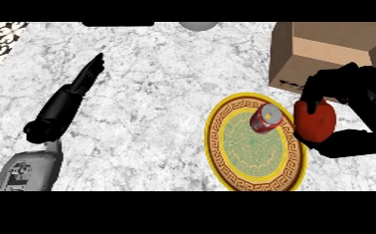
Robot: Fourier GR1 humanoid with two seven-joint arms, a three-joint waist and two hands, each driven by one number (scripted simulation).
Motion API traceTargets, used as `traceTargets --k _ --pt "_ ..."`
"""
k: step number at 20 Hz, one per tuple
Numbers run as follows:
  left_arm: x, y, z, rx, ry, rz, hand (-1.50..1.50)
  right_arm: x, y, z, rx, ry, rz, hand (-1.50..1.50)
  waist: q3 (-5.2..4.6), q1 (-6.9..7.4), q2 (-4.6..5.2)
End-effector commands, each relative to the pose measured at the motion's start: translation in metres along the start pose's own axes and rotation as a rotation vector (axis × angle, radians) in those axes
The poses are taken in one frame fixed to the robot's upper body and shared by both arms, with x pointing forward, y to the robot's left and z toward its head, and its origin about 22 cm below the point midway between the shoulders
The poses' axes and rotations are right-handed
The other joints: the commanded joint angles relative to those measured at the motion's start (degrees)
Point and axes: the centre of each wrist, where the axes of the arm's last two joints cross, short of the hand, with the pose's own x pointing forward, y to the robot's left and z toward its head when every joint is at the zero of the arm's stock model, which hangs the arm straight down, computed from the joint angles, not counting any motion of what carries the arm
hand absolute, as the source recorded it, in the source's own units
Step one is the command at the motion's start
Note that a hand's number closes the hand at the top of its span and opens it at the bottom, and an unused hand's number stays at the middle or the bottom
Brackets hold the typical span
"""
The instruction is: Pick the bell pepper from the plate and place it in the cardboard box
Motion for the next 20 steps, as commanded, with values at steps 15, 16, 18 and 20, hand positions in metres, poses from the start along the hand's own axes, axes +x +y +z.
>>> traceTargets --k 15,16,18,20 --pt "0.0 -0.015 0.002 -0.045 -0.024 0.017 0.0 -0.133 -0.091 -0.031 0.023 0.408 0.134 1.5 0.07 2.63 0.83" --pt "0.005 -0.003 -0.01 -0.028 -0.051 0.006 0.0 -0.137 -0.097 -0.035 0.077 0.439 0.125 1.5 0.05 2.92 1.09" --pt "0.008 -0.006 -0.012 -0.034 -0.036 0.003 0.0 -0.153 -0.102 -0.019 0.18 0.498 0.095 1.5 0.09 3.27 1.25" --pt "0.005 -0.007 0.0 -0.049 -0.036 0.001 0.0 -0.162 -0.092 -0.02 0.267 0.51 0.09 1.5 0.09 3.49 1.04"
